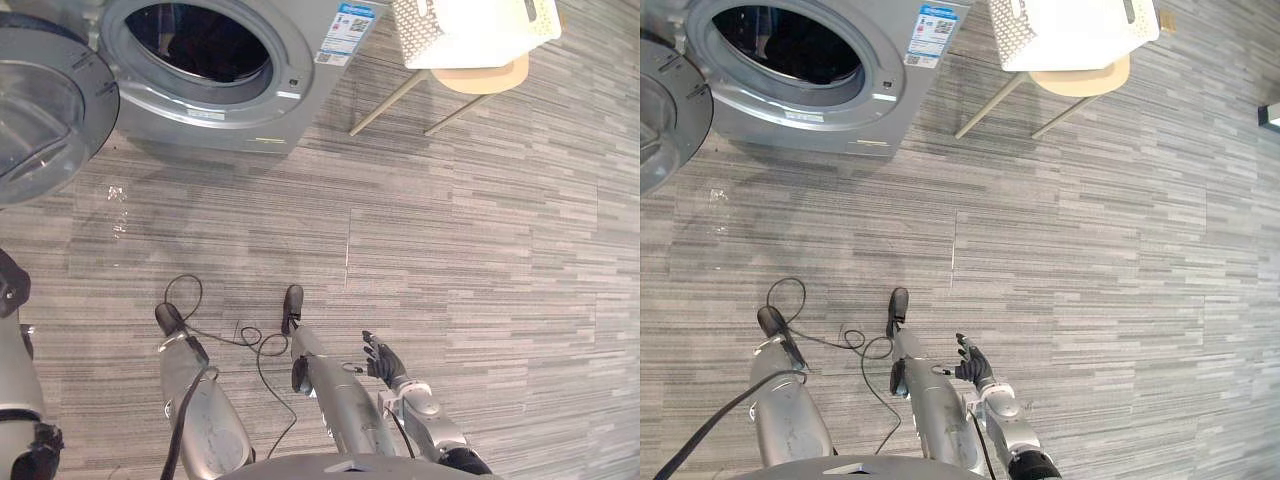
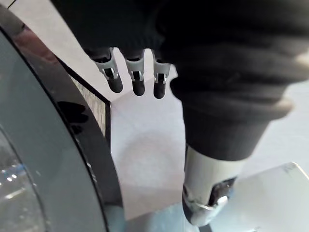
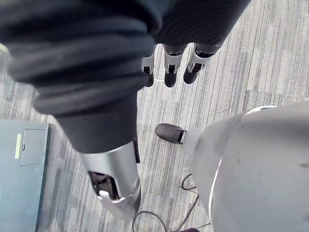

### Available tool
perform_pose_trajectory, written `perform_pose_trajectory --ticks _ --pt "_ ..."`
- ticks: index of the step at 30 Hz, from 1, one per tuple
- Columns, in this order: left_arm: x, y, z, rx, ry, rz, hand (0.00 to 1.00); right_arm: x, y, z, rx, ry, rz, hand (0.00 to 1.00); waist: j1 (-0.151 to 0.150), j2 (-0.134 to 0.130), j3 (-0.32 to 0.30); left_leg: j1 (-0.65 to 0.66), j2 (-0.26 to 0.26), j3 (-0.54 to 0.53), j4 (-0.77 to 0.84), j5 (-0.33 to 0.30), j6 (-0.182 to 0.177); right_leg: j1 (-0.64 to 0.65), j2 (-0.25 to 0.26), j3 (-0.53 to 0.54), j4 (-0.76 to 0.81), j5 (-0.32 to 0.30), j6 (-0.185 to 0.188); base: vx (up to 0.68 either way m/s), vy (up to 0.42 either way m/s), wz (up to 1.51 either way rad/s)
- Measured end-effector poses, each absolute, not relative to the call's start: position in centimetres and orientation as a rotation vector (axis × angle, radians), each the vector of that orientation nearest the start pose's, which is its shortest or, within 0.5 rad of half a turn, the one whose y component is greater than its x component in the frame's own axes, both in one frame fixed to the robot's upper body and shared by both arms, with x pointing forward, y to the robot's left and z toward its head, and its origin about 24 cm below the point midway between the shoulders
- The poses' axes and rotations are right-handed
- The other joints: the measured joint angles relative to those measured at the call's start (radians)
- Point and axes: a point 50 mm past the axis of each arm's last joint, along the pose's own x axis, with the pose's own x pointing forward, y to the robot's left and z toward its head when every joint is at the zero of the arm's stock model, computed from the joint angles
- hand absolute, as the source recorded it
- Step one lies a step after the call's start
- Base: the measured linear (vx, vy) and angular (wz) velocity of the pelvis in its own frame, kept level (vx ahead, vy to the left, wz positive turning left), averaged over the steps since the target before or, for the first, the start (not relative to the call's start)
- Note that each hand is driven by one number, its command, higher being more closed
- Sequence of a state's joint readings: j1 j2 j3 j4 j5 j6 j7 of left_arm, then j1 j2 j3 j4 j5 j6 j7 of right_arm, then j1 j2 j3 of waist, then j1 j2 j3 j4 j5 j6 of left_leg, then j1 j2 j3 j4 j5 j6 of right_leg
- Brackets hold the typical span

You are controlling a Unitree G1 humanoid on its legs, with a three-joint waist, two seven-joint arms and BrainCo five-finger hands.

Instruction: Pick up the laundry basket with both hands and put the clothes into the washing machine.

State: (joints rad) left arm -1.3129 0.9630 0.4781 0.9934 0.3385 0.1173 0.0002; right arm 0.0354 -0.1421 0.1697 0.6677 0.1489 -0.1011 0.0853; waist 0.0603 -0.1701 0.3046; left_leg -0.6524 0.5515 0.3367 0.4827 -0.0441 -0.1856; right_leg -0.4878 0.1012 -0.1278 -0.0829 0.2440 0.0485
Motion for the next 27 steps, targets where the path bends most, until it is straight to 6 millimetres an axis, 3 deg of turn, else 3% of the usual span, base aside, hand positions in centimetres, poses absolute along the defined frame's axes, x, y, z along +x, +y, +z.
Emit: perform_pose_trajectory --ticks 6,9,11,13,14,17,22,27 --pt "28.6 43.0 34.3 0.485 -0.24 0.84 0.0 18.4 -16.8 -10.0 -0.027 0.628 0.106 0.0 0.008 -0.007 0.001 -0.046 0.006 -0.042 0.04 -0.011 0.01 -0.003 0.004 -0.019 -0.004 0.011 0.009 0.06 0.079 0.07" --pt "28.5 43.5 33.3 0.534 -0.18 0.833 0.0 18.2 -16.9 -9.9 -0.024 0.623 0.102 0.0 0.02 -0.01 0.001 -0.05 0.011 -0.048 0.039 -0.016 0.006 -0.003 0.005 -0.022 -0.006 -0.02 0.059 0.04 0.051 -0.03" --pt "27.7 44.0 32.8 0.619 -0.135 0.856 0.0 18.6 -16.8 -9.2 -0.023 0.583 0.108 0.0 0.02 -0.013 0.001 -0.07 0.019 -0.061 0.024 -0.007 0.01 -0.016 0.004 -0.063 -0.005 -0.072 0.124 0.06 0.028 -0.01" --pt "27.5 44.1 33.0 0.638 -0.13 0.864 0.0 18.9 -16.6 -8.7 -0.022 0.553 0.116 0.0 0.021 -0.033 -0.005 -0.091 0.017 -0.065 0.027 0.0 0.007 -0.034 0.0 -0.079 -0.004 -0.051 0.11 0.07 0.039 0.04" --pt "27.7 44.0 33.1 0.658 -0.123 0.864 0.0 19.3 -16.6 -8.1 -0.024 0.521 0.121 0.0 0.028 -0.045 -0.006 -0.115 0.022 -0.084 0.056 -0.009 0.002 -0.04 0.009 -0.08 0.001 0.008 0.056 0.12 0.082 0.07" --pt "28.0 43.8 32.6 0.675 -0.111 0.854 0.0 19.9 -16.6 -7.2 -0.029 0.473 0.136 0.0 0.026 -0.045 -0.007 -0.137 0.02 -0.118 0.059 -0.01 0.0 -0.034 0.015 -0.079 0.002 0.015 0.049 0.11 0.089 0.18" --pt "30.6 41.2 31.4 0.757 -0.087 0.684 0.0 19.9 -16.6 -7.0 -0.031 0.468 0.149 0.0 0.043 -0.046 -0.007 -0.129 -0.001 -0.15 0.057 -0.014 0.009 0.002 0.004 -0.063 -0.006 0.003 0.058 0.06 0.088 0.23" --pt "33.3 37.2 28.1 1.014 0.028 0.409 0.0 19.2 -15.9 -7.5 -0.058 0.495 0.222 0.0 0.06 -0.044 -0.007 -0.057 -0.042 -0.143 0.036 -0.014 0.025 0.062 -0.03 -0.065 0.001 -0.038 0.036 0.05 0.059 0.21"
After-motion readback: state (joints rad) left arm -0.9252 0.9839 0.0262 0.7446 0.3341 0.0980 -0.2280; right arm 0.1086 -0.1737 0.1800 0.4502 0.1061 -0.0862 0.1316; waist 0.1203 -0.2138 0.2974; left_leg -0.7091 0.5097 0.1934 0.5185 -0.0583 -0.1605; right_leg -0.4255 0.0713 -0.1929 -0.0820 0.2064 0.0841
